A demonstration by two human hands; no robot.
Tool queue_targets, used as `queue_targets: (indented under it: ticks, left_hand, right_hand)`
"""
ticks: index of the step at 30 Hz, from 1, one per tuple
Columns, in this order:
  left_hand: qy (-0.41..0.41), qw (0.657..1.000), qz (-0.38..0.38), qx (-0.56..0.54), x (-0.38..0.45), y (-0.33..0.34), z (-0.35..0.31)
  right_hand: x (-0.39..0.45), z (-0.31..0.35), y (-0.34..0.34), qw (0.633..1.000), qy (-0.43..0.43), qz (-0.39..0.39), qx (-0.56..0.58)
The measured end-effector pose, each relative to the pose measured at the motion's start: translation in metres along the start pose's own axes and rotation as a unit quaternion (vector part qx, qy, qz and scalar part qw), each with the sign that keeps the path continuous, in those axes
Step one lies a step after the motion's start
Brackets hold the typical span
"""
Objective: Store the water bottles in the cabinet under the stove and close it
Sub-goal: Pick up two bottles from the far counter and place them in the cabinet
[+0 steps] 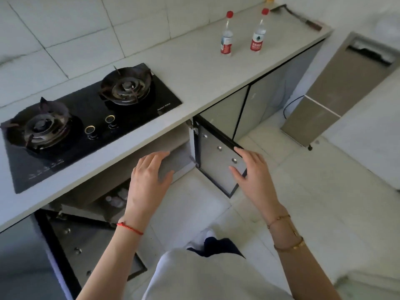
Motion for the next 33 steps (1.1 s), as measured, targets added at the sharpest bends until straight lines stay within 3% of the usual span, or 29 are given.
queue_targets:
  ticks: [7,15,25,33]
  left_hand:
    - [0.087,0.992,0.085,-0.020,0.031,0.068,-0.065]
    - [0.144,0.980,0.123,-0.055,0.083,0.153,-0.145]
    - [0.127,0.986,0.057,-0.095,0.165,0.264,-0.268]
    - [0.085,0.992,0.036,-0.091,0.230,0.304,-0.298]
  right_hand:
    - [-0.036,-0.079,-0.040,0.991,0.130,-0.028,-0.016]
    - [-0.030,-0.180,-0.082,0.978,0.195,-0.070,-0.023]
    - [0.069,-0.338,-0.164,0.984,0.163,-0.045,-0.050]
    - [0.170,-0.399,-0.171,0.993,0.117,-0.025,-0.017]
Point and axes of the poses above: each hand's wrist, its own x-axis towards the middle knuckle, its own y-axis out of the palm, z = x × y, the point moved 6 cm from there along x, towards the middle knuckle, and after that the axes turned 10 degrees about -x, right-handed, at the moved point
